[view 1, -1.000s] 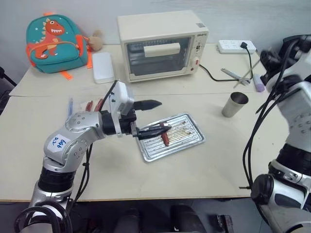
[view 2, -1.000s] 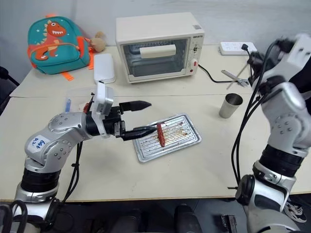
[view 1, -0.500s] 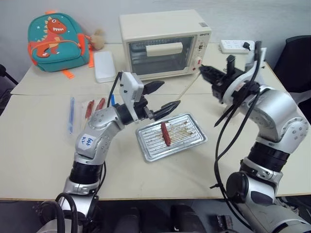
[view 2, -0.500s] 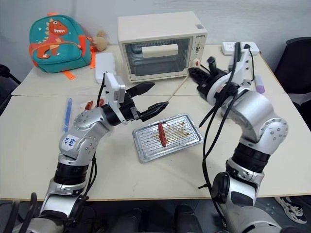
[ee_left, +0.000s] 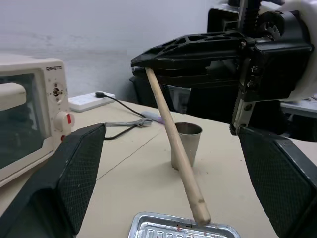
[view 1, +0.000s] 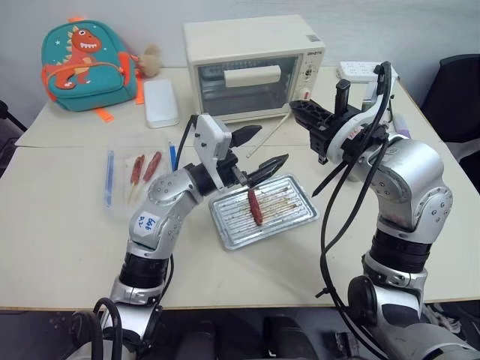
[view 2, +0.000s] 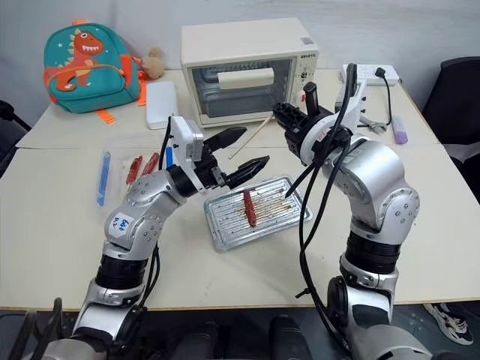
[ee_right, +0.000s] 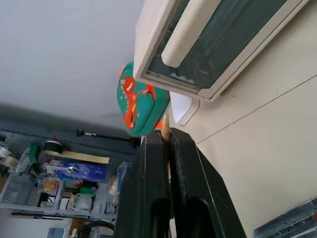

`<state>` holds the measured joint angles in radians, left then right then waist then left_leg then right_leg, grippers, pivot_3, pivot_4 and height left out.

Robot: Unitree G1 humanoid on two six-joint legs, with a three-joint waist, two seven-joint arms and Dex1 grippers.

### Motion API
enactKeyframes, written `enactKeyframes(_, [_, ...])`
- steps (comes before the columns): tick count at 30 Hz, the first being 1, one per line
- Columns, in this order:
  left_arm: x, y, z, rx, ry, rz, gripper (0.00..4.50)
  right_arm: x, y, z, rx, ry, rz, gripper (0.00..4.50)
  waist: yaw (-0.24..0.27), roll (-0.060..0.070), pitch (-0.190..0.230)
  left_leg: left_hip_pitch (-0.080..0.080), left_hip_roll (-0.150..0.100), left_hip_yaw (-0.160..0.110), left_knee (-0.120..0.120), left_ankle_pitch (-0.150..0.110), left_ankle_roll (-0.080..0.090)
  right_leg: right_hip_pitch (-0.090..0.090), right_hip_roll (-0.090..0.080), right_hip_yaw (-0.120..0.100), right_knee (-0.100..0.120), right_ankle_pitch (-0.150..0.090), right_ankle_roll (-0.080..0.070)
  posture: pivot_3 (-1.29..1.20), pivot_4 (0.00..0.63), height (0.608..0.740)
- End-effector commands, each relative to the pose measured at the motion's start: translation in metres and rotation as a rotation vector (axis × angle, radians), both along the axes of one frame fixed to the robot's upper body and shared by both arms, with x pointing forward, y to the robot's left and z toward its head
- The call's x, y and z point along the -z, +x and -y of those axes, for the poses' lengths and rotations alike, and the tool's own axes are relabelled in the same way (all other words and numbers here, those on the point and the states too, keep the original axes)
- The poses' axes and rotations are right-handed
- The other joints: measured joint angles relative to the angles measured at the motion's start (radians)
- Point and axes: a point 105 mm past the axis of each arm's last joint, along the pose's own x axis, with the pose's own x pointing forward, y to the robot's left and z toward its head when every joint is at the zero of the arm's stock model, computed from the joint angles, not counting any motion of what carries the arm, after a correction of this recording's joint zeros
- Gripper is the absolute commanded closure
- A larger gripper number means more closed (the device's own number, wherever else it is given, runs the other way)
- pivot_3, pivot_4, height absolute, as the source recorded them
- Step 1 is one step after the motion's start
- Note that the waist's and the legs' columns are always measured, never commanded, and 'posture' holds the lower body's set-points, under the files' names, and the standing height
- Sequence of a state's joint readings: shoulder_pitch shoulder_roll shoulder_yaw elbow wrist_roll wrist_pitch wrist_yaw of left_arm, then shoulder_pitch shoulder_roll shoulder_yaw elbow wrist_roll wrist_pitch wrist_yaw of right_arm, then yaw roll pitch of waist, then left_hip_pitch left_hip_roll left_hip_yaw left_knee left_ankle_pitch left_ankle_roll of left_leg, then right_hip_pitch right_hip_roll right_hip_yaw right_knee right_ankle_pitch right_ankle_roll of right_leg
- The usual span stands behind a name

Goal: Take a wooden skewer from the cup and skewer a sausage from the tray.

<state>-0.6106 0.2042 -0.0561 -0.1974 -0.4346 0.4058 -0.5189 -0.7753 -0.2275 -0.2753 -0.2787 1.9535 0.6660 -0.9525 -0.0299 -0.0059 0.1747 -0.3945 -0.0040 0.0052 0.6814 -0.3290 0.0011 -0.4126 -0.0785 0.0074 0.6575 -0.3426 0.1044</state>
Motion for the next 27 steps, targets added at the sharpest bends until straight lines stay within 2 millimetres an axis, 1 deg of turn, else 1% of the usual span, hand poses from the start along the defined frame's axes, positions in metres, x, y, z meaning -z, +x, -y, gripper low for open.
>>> enactKeyframes(1, [-0.016, -0.009, -0.004, -0.024, -0.052, 0.055, 0.84, -0.013, -0.01, -0.001, -0.007, 0.005, 0.069, 4.5, 0.0, 0.0, 0.0, 0.0, 0.0, 0.0, 0.0, 0.0, 0.0, 0.0, 0.0, 0.0, 0.0, 0.0, 0.0, 0.0, 0.15, 0.74])
enactKeyframes(4, [-0.014, -0.012, -0.004, -0.027, -0.058, 0.048, 1.47, -0.014, -0.01, 0.0, -0.006, 0.003, 0.071, 4.5, 0.0, 0.0, 0.0, 0.0, 0.0, 0.0, 0.0, 0.0, 0.0, 0.0, 0.0, 0.0, 0.0, 0.0, 0.0, 0.0, 0.15, 0.74])
enactKeyframes(6, [-0.013, -0.013, -0.003, -0.027, -0.058, 0.038, 2.06, -0.014, -0.009, 0.0, -0.005, 0.004, 0.073, 4.5, 0.0, 0.0, 0.0, 0.0, 0.0, 0.0, 0.0, 0.0, 0.0, 0.0, 0.0, 0.0, 0.0, 0.0, 0.0, 0.0, 0.15, 0.74])
enactKeyframes(7, [-0.012, -0.013, -0.003, -0.027, -0.057, 0.034, 2.25, -0.014, -0.009, 0.0, -0.005, 0.007, 0.074, 4.5, 0.0, 0.0, 0.0, 0.0, 0.0, 0.0, 0.0, 0.0, 0.0, 0.0, 0.0, 0.0, 0.0, 0.0, 0.0, 0.0, 0.15, 0.74])
enactKeyframes(13, [-0.011, -0.013, 0.002, -0.033, -0.053, 0.018, 3.75, -0.015, -0.008, 0.001, -0.006, 0.017, 0.076, 4.5, 0.001, 0.0, 0.0, -0.001, 0.0, -0.001, 0.0, 0.0, 0.0, 0.0, 0.0, -0.001, -0.001, 0.0, 0.0, 0.0, 0.15, 0.74])
enactKeyframes(20, [-0.011, -0.012, 0.004, -0.037, -0.055, 0.014, 3.75, -0.013, -0.007, 0.003, -0.002, 0.025, 0.074, 4.5, 0.001, 0.0, 0.0, -0.001, 0.0, -0.001, 0.0, 0.0, 0.0, 0.0, 0.0, -0.001, -0.001, 0.0, 0.0, 0.0, 0.15, 0.74])
enactKeyframes(27, [-0.016, -0.01, 0.006, -0.041, -0.082, 0.022, 3.75, -0.013, -0.006, 0.006, 0.002, 0.024, 0.076, 4.5, 0.002, 0.0, 0.0, -0.001, 0.0, -0.001, 0.0, 0.0, 0.0, 0.0, 0.0, -0.001, -0.001, 0.0, 0.0, 0.0, 0.15, 0.74])
